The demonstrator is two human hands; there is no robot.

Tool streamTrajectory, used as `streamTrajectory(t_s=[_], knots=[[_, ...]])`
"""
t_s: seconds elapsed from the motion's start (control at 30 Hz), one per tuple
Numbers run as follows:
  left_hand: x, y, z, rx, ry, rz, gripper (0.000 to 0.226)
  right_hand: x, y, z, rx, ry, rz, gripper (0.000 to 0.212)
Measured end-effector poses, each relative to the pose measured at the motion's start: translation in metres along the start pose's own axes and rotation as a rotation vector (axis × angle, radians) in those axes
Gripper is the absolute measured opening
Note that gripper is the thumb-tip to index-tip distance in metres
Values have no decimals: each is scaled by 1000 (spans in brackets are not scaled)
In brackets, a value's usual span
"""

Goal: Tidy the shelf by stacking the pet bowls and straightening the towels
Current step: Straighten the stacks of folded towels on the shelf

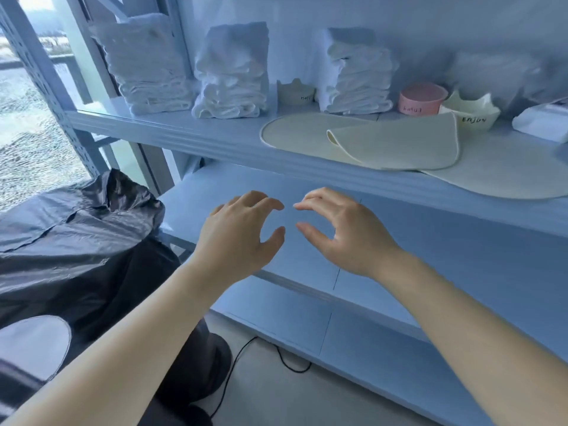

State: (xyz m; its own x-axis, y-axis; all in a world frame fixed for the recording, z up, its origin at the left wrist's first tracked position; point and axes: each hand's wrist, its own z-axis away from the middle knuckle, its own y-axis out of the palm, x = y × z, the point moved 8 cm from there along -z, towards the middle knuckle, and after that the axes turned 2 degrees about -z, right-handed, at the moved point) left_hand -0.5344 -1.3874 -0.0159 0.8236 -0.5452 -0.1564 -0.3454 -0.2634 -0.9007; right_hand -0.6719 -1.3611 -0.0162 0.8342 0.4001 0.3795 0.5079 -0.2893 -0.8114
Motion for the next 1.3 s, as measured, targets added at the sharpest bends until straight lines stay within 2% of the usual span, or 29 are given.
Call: streamTrajectory(t_s=[0.13, 0.37, 0.93, 1.13, 1.3], knots=[[24, 10, -31, 21, -50, -32, 38, -15, 15, -44, 36, -39, -38, 33], [77, 11, -73, -47, -78, -75, 32, -17, 42, -120, 28, -89, -21, 28], [288, -25, -222, -148, -79, -63, 16, 19, 114, -357, -70, -130, 6, 20], [352, -35, -258, -183, -47, -95, 15, 34, 139, -422, -103, -124, 6, 18], [389, -30, -281, -210, -49, -120, 22, 47, 164, -465, -60, -148, 40, 20]])
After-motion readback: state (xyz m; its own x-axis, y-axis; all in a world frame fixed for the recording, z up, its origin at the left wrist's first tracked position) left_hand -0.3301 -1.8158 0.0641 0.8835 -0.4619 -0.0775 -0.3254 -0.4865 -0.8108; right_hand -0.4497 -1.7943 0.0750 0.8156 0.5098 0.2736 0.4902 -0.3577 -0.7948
